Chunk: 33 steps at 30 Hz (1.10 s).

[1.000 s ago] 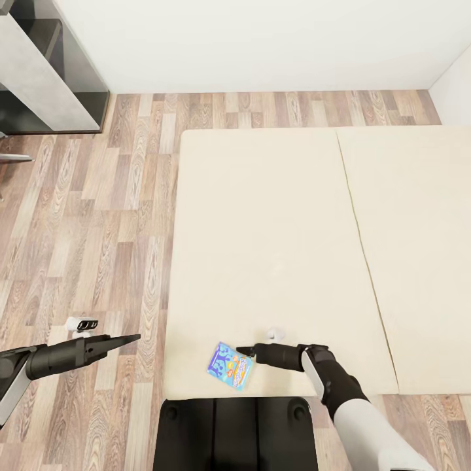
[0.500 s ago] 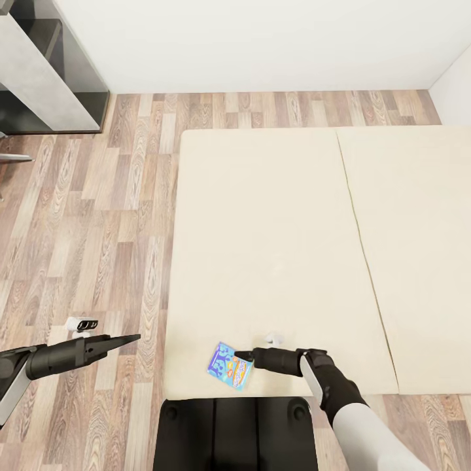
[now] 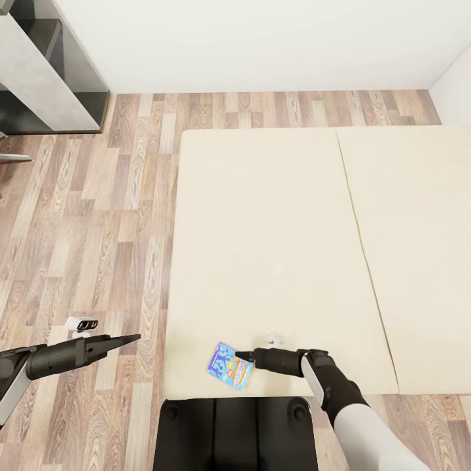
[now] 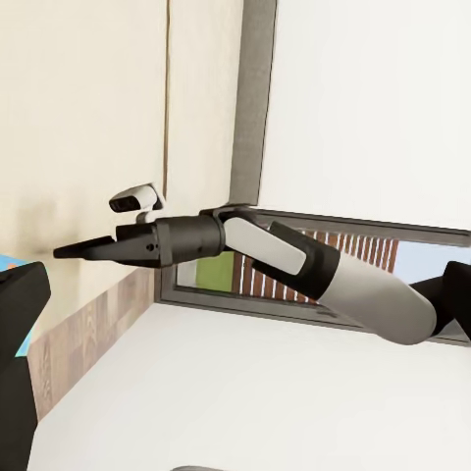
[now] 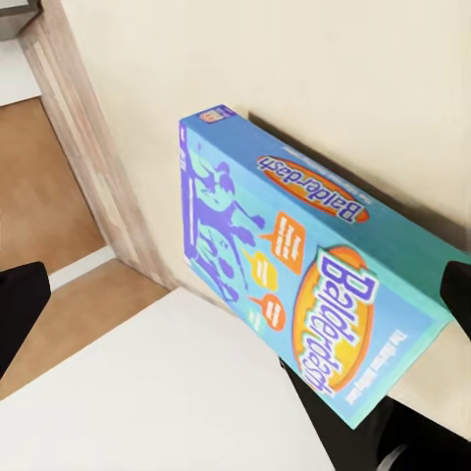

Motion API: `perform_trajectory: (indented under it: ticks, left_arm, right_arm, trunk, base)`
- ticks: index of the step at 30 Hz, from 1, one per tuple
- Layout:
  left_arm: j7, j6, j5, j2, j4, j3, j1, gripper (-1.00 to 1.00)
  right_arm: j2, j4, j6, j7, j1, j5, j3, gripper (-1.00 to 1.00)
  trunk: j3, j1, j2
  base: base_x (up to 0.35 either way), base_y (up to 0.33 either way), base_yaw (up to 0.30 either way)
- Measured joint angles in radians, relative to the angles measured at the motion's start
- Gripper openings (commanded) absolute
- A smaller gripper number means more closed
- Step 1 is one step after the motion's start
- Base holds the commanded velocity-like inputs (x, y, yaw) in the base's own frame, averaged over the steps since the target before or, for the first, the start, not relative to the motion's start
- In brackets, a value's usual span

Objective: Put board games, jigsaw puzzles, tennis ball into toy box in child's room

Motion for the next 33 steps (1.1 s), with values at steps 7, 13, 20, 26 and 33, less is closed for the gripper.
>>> perform_trajectory:
  ticks: [7,13,20,26,33]
  left_arm:
    - [0.000,0.000,0.001,0.000,0.000,0.000,0.000,1.00]
    - [0.000,0.000,0.001,0.000,0.000,0.000,0.000,1.00]
    - [0.000,0.000,0.001,0.000,0.000,0.000,0.000,1.00]
    - [0.000,0.000,0.000,0.000,0.000,0.000,0.000,1.00]
    - [0.000,0.000,0.001,0.000,0.000,0.000,0.000,1.00]
  right_arm:
    - [-0.003,-0.001,0.001,0.007,0.016,0.002,-0.001,1.00]
    - [-0.002,-0.001,0.001,0.004,0.027,0.002,0.000,1.00]
    - [-0.002,-0.001,0.000,0.002,0.030,0.002,0.000,1.00]
    - [-0.002,-0.001,0.000,0.001,0.031,0.002,-0.001,1.00]
    - [-0.004,0.001,-0.002,-0.001,0.031,0.004,-0.001,1.00]
  trunk:
    - [0.000,0.000,0.000]
    - [0.000,0.000,0.000]
    - [0.000,0.000,0.000]
    - [0.000,0.000,0.000]
    - [0.000,0.000,0.000]
  base:
    - [0.000,0.000,0.000]
    - [0.000,0.000,0.000]
    - [0.000,0.000,0.000]
    - [0.000,0.000,0.000]
    - [0.000,0.000,0.000]
